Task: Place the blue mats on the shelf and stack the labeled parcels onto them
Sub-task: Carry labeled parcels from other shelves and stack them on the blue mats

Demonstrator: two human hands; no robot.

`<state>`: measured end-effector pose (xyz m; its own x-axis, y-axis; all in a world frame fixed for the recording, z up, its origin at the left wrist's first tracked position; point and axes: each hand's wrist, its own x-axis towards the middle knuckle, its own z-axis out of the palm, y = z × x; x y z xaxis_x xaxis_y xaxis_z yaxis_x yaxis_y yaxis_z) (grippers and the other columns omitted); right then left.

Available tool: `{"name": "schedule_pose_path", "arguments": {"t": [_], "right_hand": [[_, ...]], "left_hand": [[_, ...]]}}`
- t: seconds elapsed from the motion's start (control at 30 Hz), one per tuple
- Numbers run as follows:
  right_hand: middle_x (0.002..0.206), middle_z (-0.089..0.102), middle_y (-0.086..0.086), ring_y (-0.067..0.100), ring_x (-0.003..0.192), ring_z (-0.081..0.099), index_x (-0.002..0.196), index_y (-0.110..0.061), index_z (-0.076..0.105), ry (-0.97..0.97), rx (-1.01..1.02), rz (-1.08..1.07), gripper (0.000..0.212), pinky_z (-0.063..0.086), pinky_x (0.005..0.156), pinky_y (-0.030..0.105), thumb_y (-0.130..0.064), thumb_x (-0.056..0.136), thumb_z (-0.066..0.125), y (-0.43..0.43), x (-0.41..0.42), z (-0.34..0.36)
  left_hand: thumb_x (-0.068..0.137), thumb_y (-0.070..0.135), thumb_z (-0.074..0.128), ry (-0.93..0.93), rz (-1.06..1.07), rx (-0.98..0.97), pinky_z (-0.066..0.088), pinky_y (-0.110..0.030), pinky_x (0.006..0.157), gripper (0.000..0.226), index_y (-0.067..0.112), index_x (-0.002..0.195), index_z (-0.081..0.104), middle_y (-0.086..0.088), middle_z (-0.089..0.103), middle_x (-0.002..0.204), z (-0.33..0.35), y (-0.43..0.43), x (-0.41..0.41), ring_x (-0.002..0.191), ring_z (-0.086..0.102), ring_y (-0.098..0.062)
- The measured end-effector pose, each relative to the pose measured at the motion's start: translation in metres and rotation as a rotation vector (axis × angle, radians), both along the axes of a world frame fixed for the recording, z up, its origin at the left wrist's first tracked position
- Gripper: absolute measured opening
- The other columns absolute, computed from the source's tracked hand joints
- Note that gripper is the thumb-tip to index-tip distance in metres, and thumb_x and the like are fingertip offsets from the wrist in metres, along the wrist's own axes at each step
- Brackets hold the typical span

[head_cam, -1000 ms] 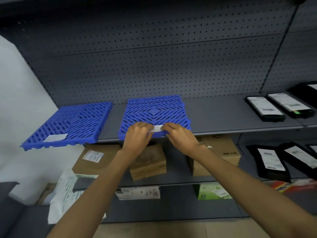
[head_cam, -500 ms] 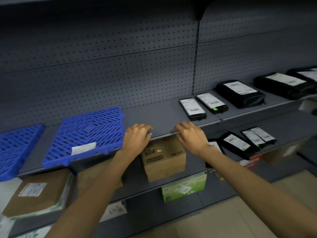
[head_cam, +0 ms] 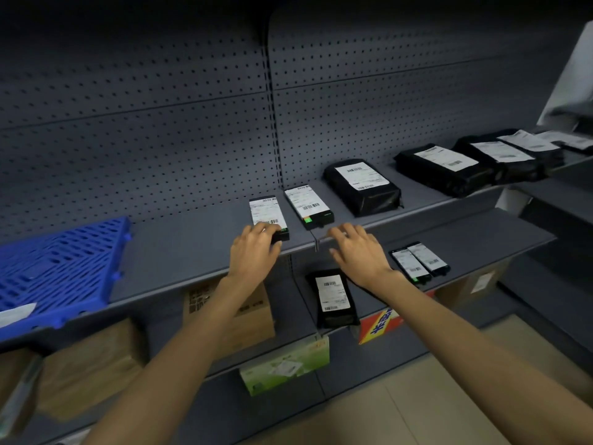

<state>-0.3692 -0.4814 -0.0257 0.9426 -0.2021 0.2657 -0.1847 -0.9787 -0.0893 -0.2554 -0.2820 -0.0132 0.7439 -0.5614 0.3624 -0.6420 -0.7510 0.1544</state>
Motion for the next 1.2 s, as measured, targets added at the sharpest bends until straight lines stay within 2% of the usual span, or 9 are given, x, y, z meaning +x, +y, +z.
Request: {"name": "schedule_pose_path", "arguments": {"t": [0.2, 0.3, 0.4, 0.6, 0.73, 0.93, 1.07, 1.2], "right_hand": [[0.131, 0.047, 0.007, 0.028, 0.122, 0.045, 0.134, -0.02, 0.044, -0.013, 0.105, 0.032, 0.037, 0.044, 0.098, 0.043, -0.031, 0.099, 0.047, -0.011, 0.033, -0.006], [0.138, 0.043, 0.007, 0.028, 0.127, 0.041, 0.141, -0.018, 0.038, -0.034, 0.108, 0.041, 0.047, 0.042, 0.102, 0.044, -0.036, 0.099, 0.049, -0.012, 0.061, -0.009], [0.145, 0.037, 0.009, 0.029, 0.132, 0.036, 0.143, -0.019, 0.035, -0.023, 0.126, 0.028, 0.054, 0.039, 0.105, 0.044, -0.041, 0.097, 0.05, -0.014, 0.092, -0.012], [0.158, 0.017, 0.012, 0.041, 0.141, 0.019, 0.151, -0.025, 0.021, 0.12, 0.143, -0.027, 0.073, 0.028, 0.112, 0.051, -0.06, 0.092, 0.047, -0.023, 0.148, -0.014], [0.163, 0.006, 0.008, 0.043, 0.144, 0.014, 0.154, -0.027, 0.014, 0.211, 0.142, 0.019, 0.076, 0.026, 0.113, 0.051, -0.062, 0.094, 0.044, -0.025, 0.16, -0.019], [0.161, 0.008, 0.005, 0.045, 0.137, 0.022, 0.149, -0.026, 0.024, 0.22, 0.249, 0.128, 0.064, 0.036, 0.107, 0.052, -0.044, 0.095, 0.052, -0.029, 0.166, -0.013], [0.154, 0.025, 0.004, 0.043, 0.127, 0.036, 0.146, -0.027, 0.034, 0.184, 0.274, 0.212, 0.06, 0.041, 0.101, 0.05, -0.036, 0.09, 0.056, -0.031, 0.163, -0.003], [0.149, 0.033, 0.0, 0.039, 0.125, 0.037, 0.142, -0.029, 0.04, 0.084, 0.259, 0.352, 0.056, 0.042, 0.098, 0.049, -0.035, 0.088, 0.057, -0.015, 0.151, 0.005]], "left_hand": [[0.096, 0.04, 0.054, 0.057, 0.071, 0.073, 0.046, -0.049, 0.1, 0.052, 0.019, 0.143, 0.047, -0.002, 0.043, 0.15, -0.014, -0.034, 0.029, 0.137, 0.036, -0.03], [0.095, 0.052, 0.05, 0.115, 0.144, 0.101, 0.035, -0.052, 0.109, 0.065, 0.021, 0.15, 0.034, -0.002, 0.026, 0.16, -0.026, -0.048, 0.047, 0.147, 0.018, -0.034], [0.095, 0.054, 0.049, 0.172, 0.164, 0.106, 0.027, -0.054, 0.114, 0.07, 0.023, 0.153, 0.027, -0.002, 0.016, 0.163, -0.037, -0.058, 0.062, 0.149, 0.009, -0.037], [0.092, 0.057, 0.052, 0.219, 0.216, 0.045, 0.031, -0.055, 0.114, 0.072, 0.028, 0.153, 0.027, 0.001, 0.014, 0.163, -0.046, -0.056, 0.088, 0.148, 0.013, -0.037], [0.089, 0.056, 0.054, 0.248, 0.272, 0.046, 0.041, -0.051, 0.105, 0.073, 0.031, 0.152, 0.029, 0.004, 0.017, 0.163, -0.042, -0.054, 0.091, 0.14, 0.031, -0.035], [0.083, 0.046, 0.062, 0.259, 0.363, -0.041, 0.046, -0.046, 0.1, 0.069, 0.031, 0.147, 0.038, 0.007, 0.026, 0.159, -0.031, -0.045, 0.075, 0.134, 0.043, -0.03], [0.08, 0.043, 0.065, 0.236, 0.477, -0.116, 0.047, -0.045, 0.099, 0.069, 0.035, 0.145, 0.042, 0.011, 0.031, 0.156, -0.026, -0.031, 0.049, 0.135, 0.04, -0.025], [0.079, 0.038, 0.064, 0.15, 0.579, -0.206, 0.05, -0.045, 0.096, 0.065, 0.035, 0.142, 0.046, 0.012, 0.037, 0.151, -0.021, -0.016, 0.019, 0.135, 0.039, -0.02]]}}
